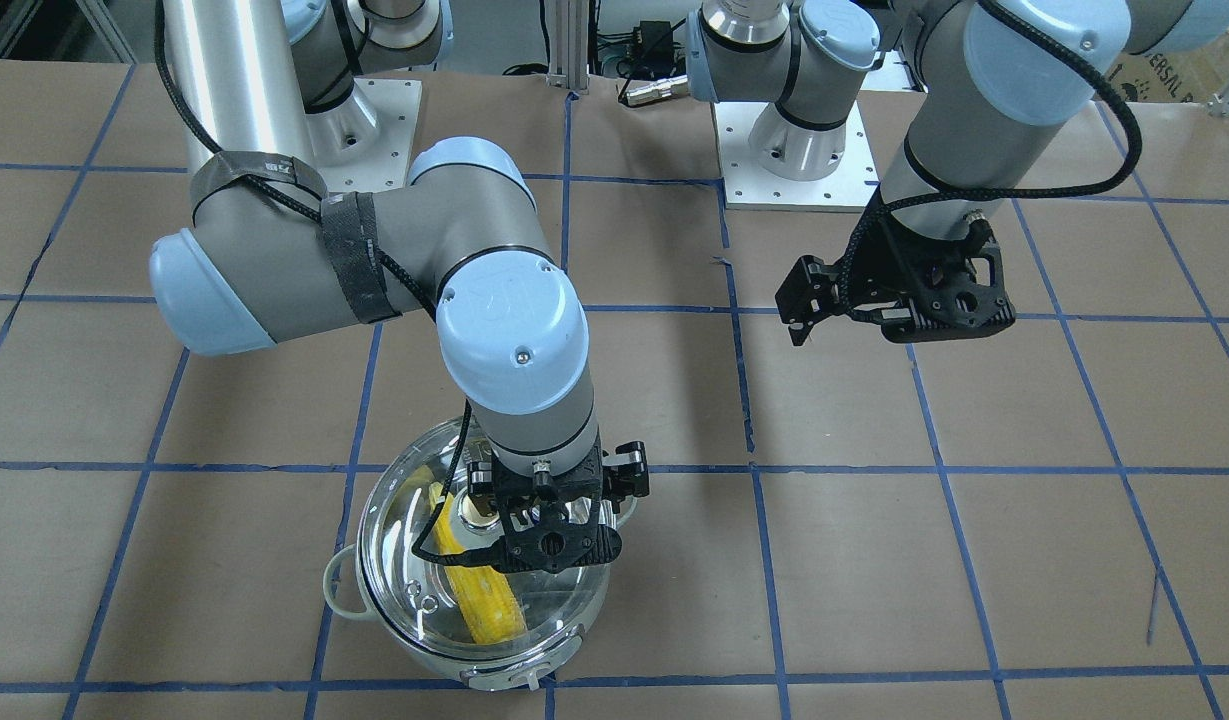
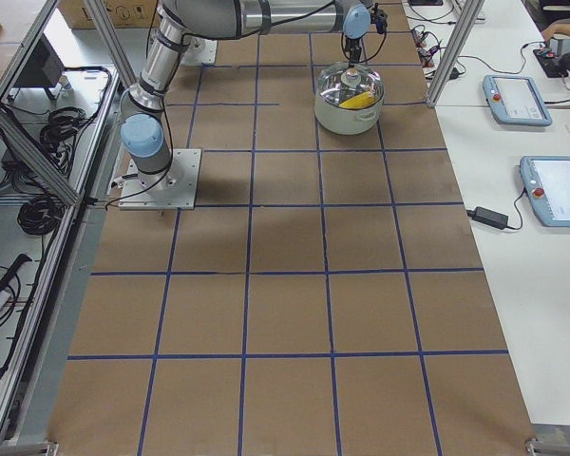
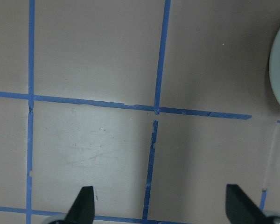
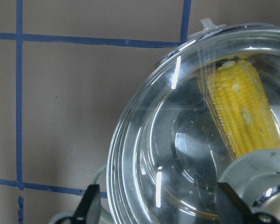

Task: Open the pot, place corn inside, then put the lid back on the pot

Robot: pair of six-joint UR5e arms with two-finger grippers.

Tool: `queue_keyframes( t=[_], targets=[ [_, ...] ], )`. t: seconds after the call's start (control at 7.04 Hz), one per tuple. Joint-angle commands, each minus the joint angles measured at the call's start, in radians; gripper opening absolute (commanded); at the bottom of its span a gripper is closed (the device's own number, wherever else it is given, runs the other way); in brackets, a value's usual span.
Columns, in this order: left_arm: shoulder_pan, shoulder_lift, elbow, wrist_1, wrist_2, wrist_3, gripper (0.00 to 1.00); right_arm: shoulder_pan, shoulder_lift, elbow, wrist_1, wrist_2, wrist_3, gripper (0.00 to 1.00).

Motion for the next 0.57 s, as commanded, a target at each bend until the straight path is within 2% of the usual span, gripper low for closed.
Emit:
queue_keyframes(
  t=[0.0, 0.43],
  targets=[
    [0.0, 0.0, 0.0, 0.0, 0.0, 0.0, 1.0, -0.001, 0.001, 0.001, 0.0, -0.045, -0.05, 0.88],
    [0.0, 0.0, 0.002, 0.0, 0.0, 0.0, 1.0, 0.002, 0.001, 0.003, 0.002, -0.059, -0.058, 0.88]
  ],
)
